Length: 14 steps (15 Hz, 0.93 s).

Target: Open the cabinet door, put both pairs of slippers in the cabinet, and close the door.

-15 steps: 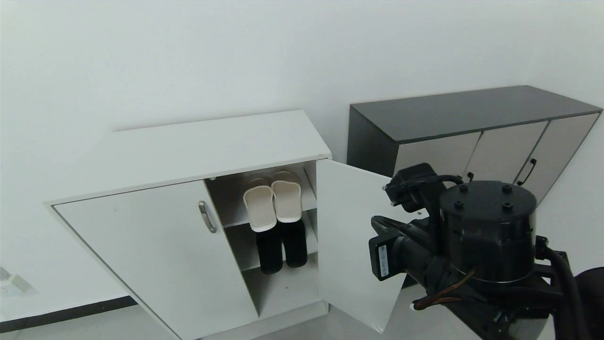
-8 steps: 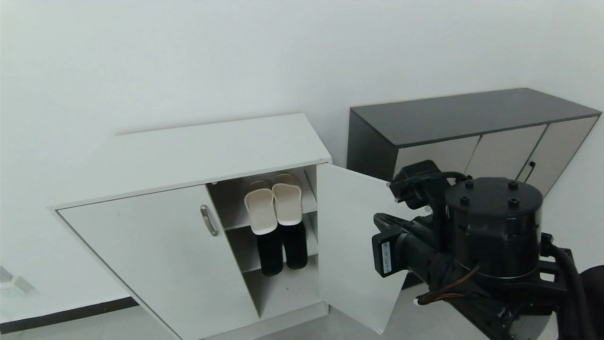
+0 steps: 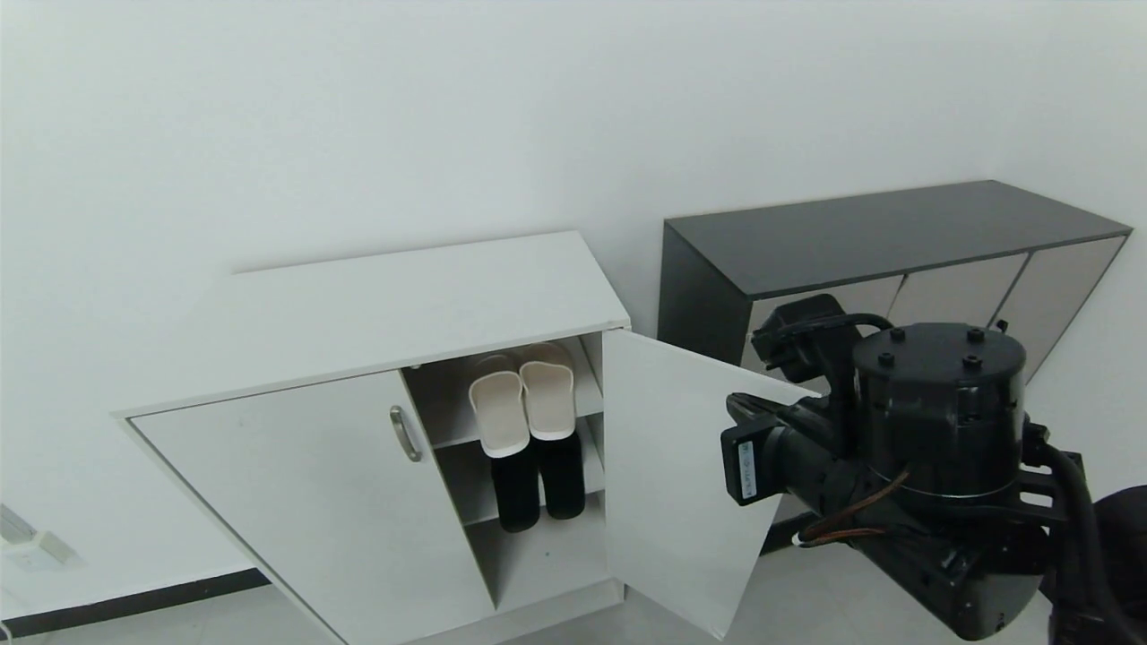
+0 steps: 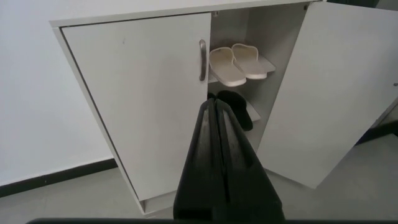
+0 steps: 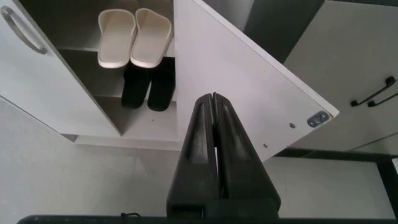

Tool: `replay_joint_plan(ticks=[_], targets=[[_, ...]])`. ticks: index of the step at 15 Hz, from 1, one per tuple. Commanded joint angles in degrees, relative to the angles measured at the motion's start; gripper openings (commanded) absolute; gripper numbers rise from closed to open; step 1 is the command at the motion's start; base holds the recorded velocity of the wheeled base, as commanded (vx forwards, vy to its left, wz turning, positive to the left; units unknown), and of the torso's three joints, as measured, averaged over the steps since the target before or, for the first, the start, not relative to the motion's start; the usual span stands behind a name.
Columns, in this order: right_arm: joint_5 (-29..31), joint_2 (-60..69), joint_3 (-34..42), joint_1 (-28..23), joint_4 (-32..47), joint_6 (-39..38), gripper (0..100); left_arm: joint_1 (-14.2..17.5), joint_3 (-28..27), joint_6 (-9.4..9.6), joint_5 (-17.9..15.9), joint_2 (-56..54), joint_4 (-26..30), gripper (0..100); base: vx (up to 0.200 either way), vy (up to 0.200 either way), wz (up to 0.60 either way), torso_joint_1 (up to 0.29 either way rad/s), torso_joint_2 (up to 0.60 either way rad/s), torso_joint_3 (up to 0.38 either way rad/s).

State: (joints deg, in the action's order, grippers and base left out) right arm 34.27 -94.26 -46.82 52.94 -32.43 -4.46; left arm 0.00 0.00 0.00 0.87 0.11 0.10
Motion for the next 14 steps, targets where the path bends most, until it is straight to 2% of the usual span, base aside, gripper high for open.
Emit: replay_joint_plan(ticks=[1, 4, 5, 10, 12, 14], targets=[[0.0, -0.3, -0.1, -0.2, 0.0, 0.0, 0, 0.0, 0.0, 0.0, 0.0, 0.1, 0.0, 0, -0.2, 0.0, 0.0, 0.002, -0.01, -0.002], [0.1, -1.0, -0.4, -1.3, 0.0, 0.1, 0, 0.0, 0.0, 0.0, 0.0, 0.1, -0.1, 0, -0.2, 0.0, 0.0, 0.01, 0.01, 0.001], [0.4, -1.7, -1.5, -2.7, 0.1, 0.1, 0, 0.0, 0.0, 0.0, 0.0, 0.1, -0.1, 0, 0.0, 0.0, 0.0, 0.0, 0.0, 0.0], [-0.1, -10.7, -13.0, -18.0, 0.8, -0.7, 0, 0.0, 0.0, 0.0, 0.0, 0.1, 0.0, 0, 0.0, 0.0, 0.0, 0.0, 0.0, 0.0], [-4.2, -12.6, -15.0, -21.8, 0.9, -2.0, 0, 0.0, 0.0, 0.0, 0.0, 0.1, 0.0, 0, 0.0, 0.0, 0.0, 0.0, 0.0, 0.0], [-5.8, -14.9, -17.1, -24.4, 0.9, -2.7, 0, 0.0, 0.0, 0.0, 0.0, 0.1, 0.0, 0, 0.0, 0.0, 0.0, 0.0, 0.0, 0.0]])
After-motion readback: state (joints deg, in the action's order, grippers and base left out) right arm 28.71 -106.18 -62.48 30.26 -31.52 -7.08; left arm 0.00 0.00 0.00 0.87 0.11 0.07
